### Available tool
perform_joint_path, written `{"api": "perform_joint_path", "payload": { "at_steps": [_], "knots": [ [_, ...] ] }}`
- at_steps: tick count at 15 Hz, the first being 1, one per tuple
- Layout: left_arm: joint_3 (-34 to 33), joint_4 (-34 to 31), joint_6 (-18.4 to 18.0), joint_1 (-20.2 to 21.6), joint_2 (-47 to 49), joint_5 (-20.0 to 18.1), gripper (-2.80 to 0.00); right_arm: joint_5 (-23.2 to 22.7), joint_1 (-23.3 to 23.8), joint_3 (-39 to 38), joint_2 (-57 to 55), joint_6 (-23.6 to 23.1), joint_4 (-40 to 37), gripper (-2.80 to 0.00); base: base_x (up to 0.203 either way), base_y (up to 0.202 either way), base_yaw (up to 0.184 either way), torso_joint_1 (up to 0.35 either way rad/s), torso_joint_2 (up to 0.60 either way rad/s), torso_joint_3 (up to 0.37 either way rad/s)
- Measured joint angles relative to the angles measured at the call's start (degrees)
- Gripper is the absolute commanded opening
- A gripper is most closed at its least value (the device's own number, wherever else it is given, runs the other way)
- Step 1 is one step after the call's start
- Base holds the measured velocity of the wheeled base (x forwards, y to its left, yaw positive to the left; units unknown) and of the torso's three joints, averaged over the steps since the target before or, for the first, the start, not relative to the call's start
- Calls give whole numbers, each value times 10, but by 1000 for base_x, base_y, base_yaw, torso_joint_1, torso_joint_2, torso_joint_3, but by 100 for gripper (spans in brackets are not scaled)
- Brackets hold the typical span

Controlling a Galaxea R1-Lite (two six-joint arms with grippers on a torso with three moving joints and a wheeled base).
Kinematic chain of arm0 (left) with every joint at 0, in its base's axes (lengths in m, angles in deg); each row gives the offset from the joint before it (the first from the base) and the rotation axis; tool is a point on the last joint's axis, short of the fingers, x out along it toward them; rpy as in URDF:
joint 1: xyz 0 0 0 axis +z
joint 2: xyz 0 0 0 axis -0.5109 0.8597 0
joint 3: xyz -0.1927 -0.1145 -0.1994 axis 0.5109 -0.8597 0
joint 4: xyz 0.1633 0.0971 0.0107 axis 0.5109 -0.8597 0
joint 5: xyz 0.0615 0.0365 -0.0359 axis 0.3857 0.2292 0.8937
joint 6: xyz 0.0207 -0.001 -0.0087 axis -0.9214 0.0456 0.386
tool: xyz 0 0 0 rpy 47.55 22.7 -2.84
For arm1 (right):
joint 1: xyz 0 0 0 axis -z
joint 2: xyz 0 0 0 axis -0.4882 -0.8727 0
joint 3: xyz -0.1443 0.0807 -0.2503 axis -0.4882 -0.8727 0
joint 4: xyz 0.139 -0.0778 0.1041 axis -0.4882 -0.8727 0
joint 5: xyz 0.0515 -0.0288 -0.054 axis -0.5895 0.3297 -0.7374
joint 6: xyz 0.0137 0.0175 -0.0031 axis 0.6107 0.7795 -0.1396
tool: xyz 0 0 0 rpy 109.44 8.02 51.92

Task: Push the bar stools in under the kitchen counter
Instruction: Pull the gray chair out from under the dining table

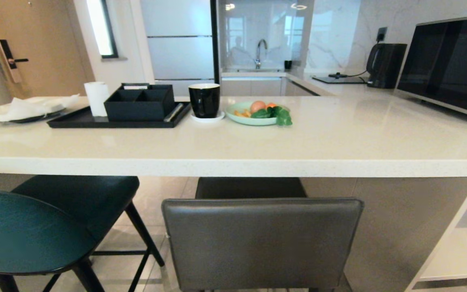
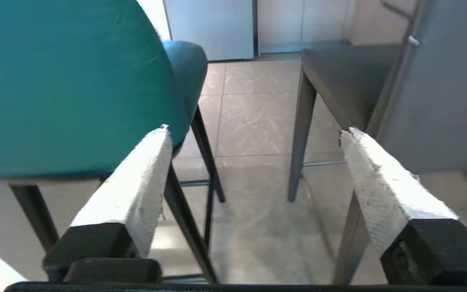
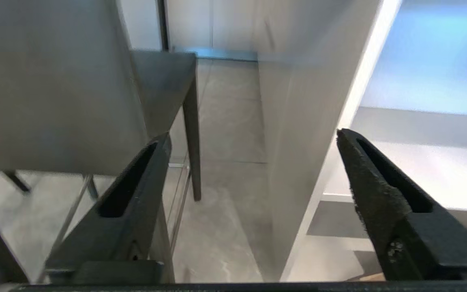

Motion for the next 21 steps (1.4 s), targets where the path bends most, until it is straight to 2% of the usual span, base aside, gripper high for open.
{"api": "perform_joint_path", "payload": {
  "at_steps": [1,3,5,7,8,10,12,13,17,19,21],
  "knots": [
    [2,0,-1,0,0,-6,0,-6,0,10,-12,6,-1,0,0,0,0,0,0,0],
    [44,-11,26,1,8,-44,0,-22,-3,57,-54,37,0,0,0,0,0,0,0,0],
    [113,-35,62,0,50,-106,0,-41,-18,100,-117,60,22,0,0,0,0,0,0,0],
    [151,-23,87,-35,120,-172,0,-96,-48,115,-189,76,87,0,0,0,0,0,0,0],
    [147,1,95,-69,149,-193,0,-136,-56,116,-218,79,117,0,0,0,0,0,0,0],
    [98,87,110,-125,217,-244,0,-223,-66,115,-283,81,157,0,0,0,0,0,0,0],
    [59,174,148,-148,274,-319,0,-289,-71,107,-347,82,182,0,0,0,0,0,0,0],
    [50,195,158,-154,302,-342,0,-315,-72,102,-383,80,205,0,0,0,0,0,0,0],
    [27,292,157,-159,426,-356,0,-367,-65,79,-534,66,345,0,0,0,0,0,0,0],
    [8,361,132,-146,513,-368,0,-404,-50,54,-617,50,424,0,0,0,0,0,0,0],
    [-3,425,99,-117,596,-398,0,-443,-33,32,-693,41,499,0,0,0,0,0,0,0]
  ]
}}
